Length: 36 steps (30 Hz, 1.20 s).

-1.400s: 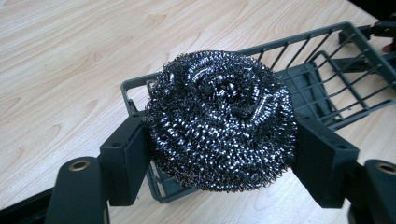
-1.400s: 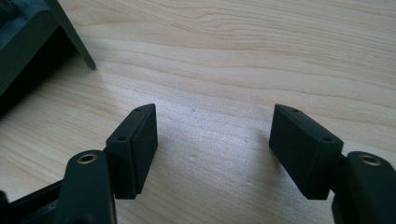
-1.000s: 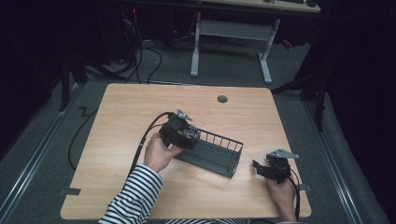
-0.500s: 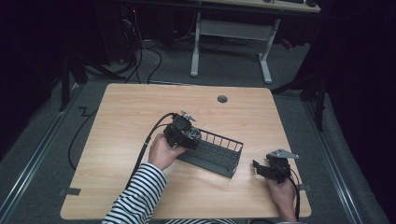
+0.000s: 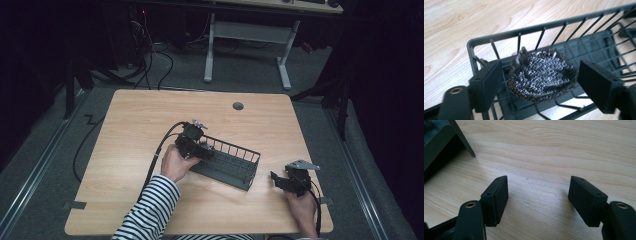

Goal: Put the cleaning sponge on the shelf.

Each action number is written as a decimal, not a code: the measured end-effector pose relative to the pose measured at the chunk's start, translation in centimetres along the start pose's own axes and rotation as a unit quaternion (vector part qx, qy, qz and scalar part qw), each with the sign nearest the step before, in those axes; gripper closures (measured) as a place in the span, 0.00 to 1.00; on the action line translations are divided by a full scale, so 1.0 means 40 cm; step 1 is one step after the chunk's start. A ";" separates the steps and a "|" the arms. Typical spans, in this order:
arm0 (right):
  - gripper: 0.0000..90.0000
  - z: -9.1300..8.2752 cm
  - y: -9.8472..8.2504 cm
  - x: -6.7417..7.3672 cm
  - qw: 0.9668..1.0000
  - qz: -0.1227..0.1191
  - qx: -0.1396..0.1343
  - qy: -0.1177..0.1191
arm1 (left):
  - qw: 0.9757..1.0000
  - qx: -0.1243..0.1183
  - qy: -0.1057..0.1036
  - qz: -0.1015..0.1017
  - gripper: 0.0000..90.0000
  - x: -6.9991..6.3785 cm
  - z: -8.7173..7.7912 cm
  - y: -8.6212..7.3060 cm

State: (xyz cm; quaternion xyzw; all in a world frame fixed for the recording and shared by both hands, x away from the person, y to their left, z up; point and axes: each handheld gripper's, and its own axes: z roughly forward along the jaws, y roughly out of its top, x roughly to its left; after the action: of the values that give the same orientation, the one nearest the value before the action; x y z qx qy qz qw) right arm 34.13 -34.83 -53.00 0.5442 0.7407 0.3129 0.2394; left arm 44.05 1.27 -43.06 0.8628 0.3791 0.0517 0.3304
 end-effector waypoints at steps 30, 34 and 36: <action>0.36 0.000 0.000 0.001 1.000 -0.001 0.000 0.000 | 0.993 -0.090 0.052 -0.051 0.23 0.104 -0.215 -0.164; 0.36 0.000 0.000 0.000 1.000 -0.001 0.000 -0.001 | 0.992 -0.094 0.054 -0.057 0.23 0.115 -0.224 -0.182; 0.36 0.000 0.000 0.001 1.000 -0.001 0.000 -0.001 | 0.992 -0.097 0.055 -0.062 0.23 0.120 -0.230 -0.191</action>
State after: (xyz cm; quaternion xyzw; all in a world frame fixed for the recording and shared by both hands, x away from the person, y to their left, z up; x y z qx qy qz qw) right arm 34.12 -34.81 -53.01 0.5441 0.7409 0.3121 0.2402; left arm 39.58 13.24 -41.37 0.7970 0.4431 0.1152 0.3938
